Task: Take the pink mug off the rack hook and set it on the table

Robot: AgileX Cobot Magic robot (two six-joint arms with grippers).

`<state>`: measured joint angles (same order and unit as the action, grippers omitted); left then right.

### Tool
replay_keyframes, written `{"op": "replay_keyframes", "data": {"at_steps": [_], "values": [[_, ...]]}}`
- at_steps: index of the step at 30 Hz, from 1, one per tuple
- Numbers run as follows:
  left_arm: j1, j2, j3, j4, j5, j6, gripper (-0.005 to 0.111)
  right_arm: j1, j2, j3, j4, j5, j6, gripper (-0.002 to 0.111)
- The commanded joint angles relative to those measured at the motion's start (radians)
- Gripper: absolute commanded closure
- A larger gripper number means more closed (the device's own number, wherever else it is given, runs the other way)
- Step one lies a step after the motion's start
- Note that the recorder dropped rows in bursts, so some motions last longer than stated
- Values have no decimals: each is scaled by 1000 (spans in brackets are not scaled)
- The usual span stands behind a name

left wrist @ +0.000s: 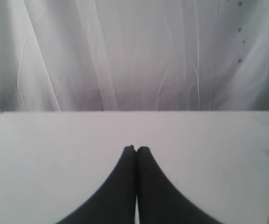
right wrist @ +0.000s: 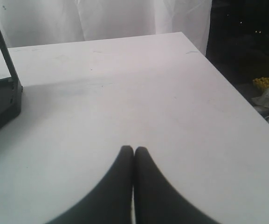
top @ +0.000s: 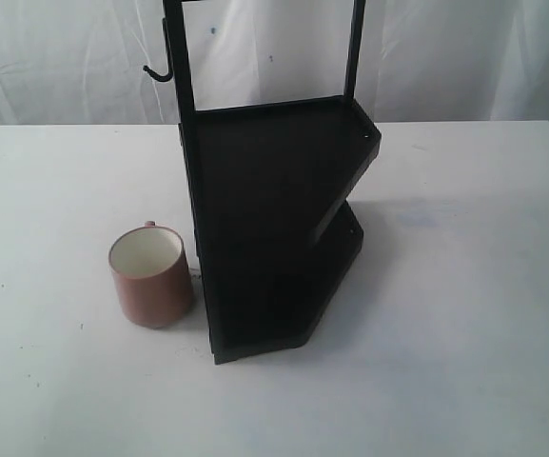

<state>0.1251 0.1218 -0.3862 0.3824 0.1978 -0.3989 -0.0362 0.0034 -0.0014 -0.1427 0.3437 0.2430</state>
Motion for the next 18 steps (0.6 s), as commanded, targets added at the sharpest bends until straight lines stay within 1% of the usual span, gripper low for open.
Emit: {"op": "replay_keyframes", "data": {"at_steps": [1,4,7,9,10,14,18], "values": [[1,17,108,-11,41,-129,107,-4,-3,1,-8,-8,1,108],[1,17,199,-3,2,-224,107,-4,-3,1,-8,-8,1,108],[1,17,281,6,-95,-247,107,-4,-3,1,-8,-8,0,108],[1,17,314,7,-165,-258,107,-4,-3,1,-8,-8,0,108],[1,17,323,7,-198,-244,107,-4,-3,1,-8,-8,0,108],[1,-39,321,7,-255,-225,107,-4,-3,1,-8,-8,0,108],[1,-122,284,33,-252,-194,107,-4,-3,1,-8,-8,0,108]]}}
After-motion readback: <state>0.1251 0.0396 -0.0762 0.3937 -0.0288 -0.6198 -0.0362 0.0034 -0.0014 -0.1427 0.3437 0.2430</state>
